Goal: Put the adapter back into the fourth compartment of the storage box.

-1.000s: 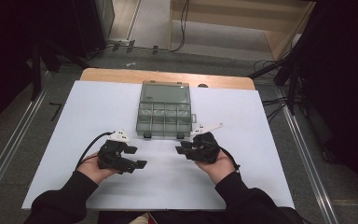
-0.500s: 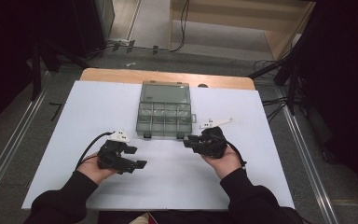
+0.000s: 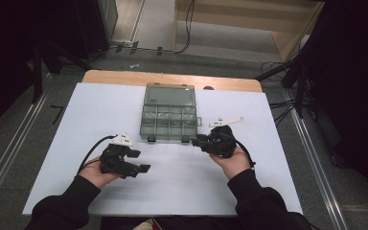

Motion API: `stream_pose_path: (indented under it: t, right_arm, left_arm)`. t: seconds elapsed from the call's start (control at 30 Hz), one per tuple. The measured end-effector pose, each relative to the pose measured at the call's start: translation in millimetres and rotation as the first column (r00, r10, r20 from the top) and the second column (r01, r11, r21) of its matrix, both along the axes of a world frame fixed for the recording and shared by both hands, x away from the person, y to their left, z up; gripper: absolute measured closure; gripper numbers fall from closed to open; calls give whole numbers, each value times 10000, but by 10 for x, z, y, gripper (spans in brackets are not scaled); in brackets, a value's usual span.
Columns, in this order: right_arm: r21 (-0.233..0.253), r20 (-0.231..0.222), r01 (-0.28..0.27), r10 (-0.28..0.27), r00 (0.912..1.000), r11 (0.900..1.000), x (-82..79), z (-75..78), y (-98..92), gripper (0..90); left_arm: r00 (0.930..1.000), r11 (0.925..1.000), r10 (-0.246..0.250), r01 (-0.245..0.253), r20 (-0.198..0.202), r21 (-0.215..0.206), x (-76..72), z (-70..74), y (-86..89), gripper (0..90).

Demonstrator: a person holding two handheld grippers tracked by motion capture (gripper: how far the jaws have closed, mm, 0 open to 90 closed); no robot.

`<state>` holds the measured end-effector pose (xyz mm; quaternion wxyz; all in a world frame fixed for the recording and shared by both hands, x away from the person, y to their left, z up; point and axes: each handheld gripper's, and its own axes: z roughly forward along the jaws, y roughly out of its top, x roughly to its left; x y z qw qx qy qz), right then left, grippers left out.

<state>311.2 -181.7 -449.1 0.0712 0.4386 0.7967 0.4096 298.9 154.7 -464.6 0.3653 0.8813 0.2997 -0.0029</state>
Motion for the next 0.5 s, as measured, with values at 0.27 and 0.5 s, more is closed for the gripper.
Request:
stream_pose_path:
  t: [0.27, 0.5]
  right_arm:
    - [48, 32, 80, -80, 10000, 10000, 96, 15, -33, 660]
    - [27, 85, 109, -109, 9999, 9999, 158, 23, -32, 659]
  left_arm:
    - [9999, 9999, 103, -102, 112, -99, -34, 9, 29, 292]
    - [9996, 9996, 276, -276, 101, -82, -58, 6, 74, 292]
